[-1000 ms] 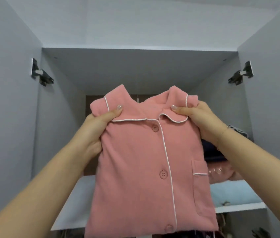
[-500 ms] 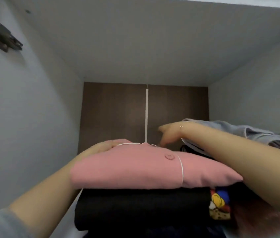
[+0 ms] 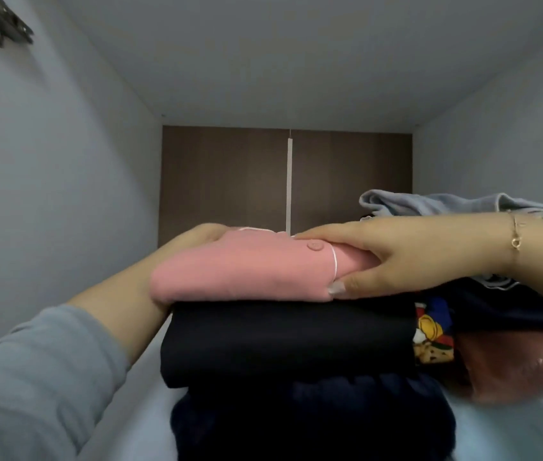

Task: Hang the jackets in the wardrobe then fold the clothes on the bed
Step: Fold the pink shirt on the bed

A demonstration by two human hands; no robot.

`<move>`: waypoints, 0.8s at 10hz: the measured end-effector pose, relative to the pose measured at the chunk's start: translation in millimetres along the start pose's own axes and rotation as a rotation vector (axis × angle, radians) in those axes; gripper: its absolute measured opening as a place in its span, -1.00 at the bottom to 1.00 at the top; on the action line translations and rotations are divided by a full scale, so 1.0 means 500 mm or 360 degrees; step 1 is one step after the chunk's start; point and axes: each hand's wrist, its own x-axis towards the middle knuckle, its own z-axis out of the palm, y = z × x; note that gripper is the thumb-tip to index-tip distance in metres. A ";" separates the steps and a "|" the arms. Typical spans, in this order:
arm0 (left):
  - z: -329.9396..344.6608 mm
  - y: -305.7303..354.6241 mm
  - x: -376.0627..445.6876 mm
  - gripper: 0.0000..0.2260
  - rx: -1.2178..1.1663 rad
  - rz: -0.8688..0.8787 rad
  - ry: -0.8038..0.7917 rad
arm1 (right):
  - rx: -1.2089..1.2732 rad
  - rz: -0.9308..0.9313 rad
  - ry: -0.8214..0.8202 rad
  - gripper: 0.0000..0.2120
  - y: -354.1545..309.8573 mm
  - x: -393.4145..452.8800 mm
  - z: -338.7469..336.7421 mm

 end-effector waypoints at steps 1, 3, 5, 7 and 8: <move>-0.017 0.021 -0.027 -0.69 0.0022 0.0153 -0.0173 | 0.0033 0.0008 0.0109 -0.33 0.009 -0.025 0.022; -0.083 0.033 -0.096 -0.72 0.0292 0.0206 -0.0131 | -0.0371 -0.0117 0.0449 -0.37 -0.002 -0.026 0.051; -0.045 -0.009 -0.174 -0.49 0.0500 0.0524 0.0217 | -0.0651 -0.0089 0.0520 -0.40 0.003 -0.066 0.054; -0.030 -0.089 -0.203 -0.64 0.0360 0.0838 0.0429 | -0.0079 0.0036 0.0422 -0.33 -0.020 -0.121 0.118; -0.038 -0.144 -0.220 -0.77 0.0217 0.1032 0.0422 | 0.0201 0.0095 0.0678 -0.39 -0.045 -0.151 0.146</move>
